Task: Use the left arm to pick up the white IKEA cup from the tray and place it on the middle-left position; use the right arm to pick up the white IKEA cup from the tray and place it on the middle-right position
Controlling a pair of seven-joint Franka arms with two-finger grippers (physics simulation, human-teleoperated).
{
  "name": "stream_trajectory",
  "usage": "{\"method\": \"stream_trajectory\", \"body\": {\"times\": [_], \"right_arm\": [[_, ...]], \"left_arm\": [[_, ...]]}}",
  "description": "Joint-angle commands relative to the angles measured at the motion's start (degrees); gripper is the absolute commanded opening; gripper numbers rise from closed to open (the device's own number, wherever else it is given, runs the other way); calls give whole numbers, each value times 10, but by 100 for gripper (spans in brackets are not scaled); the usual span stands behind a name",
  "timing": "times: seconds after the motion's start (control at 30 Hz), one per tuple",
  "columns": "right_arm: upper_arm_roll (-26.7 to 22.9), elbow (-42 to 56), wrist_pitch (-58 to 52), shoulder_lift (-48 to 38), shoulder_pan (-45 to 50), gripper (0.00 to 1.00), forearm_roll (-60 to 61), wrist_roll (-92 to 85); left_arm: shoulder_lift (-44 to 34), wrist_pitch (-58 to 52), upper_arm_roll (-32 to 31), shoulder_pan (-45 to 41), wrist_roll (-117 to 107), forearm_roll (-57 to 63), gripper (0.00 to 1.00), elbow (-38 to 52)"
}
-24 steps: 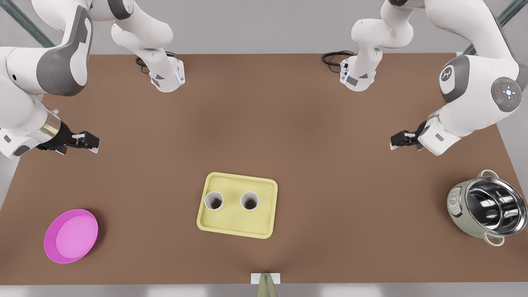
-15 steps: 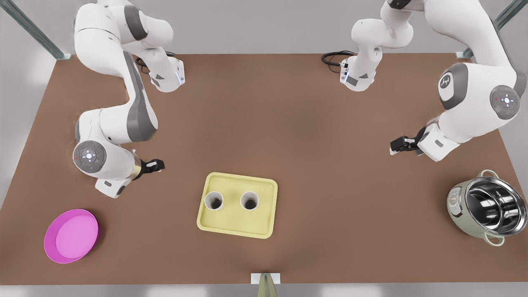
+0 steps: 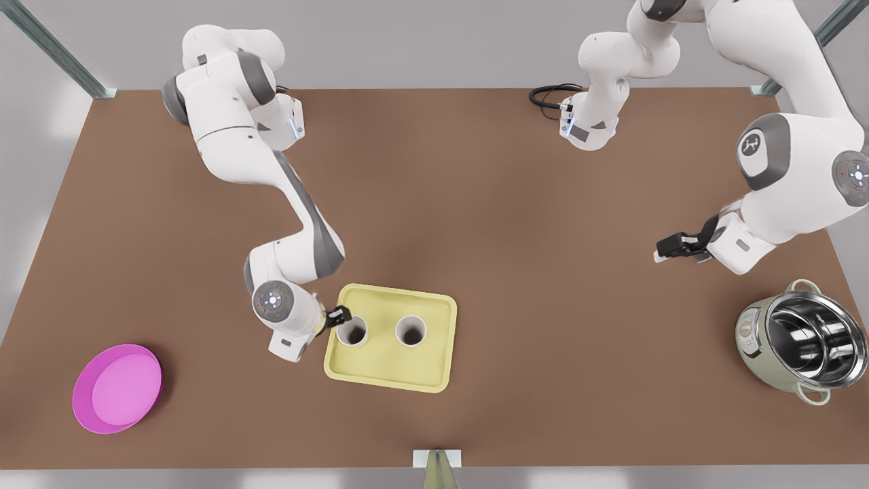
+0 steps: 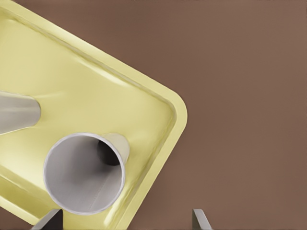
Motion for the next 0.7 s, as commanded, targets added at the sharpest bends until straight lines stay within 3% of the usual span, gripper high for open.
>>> {"method": "stream_trajectory", "body": {"times": [0.0,0.47,0.5,0.57,0.6,0.67], "right_arm": [[-1,0,52,4,-8,100,0,19],[26,-3,45,67,-3,100,4,14],[33,-3,45,71,-3,90,4,14],[33,-4,44,75,-3,44,4,14],[33,-4,44,75,-3,39,4,14],[33,-3,44,74,-4,28,6,13]], "left_arm": [[-1,14,-1,-1,6,2,100,1],[-20,4,-15,-2,-14,5,100,-3],[-20,0,-15,-2,-15,5,100,-3],[-17,-16,-25,-11,-15,6,100,-8],[-19,-18,-28,-40,-16,86,100,-7],[-29,-23,-25,-54,-13,102,100,-3]]}}
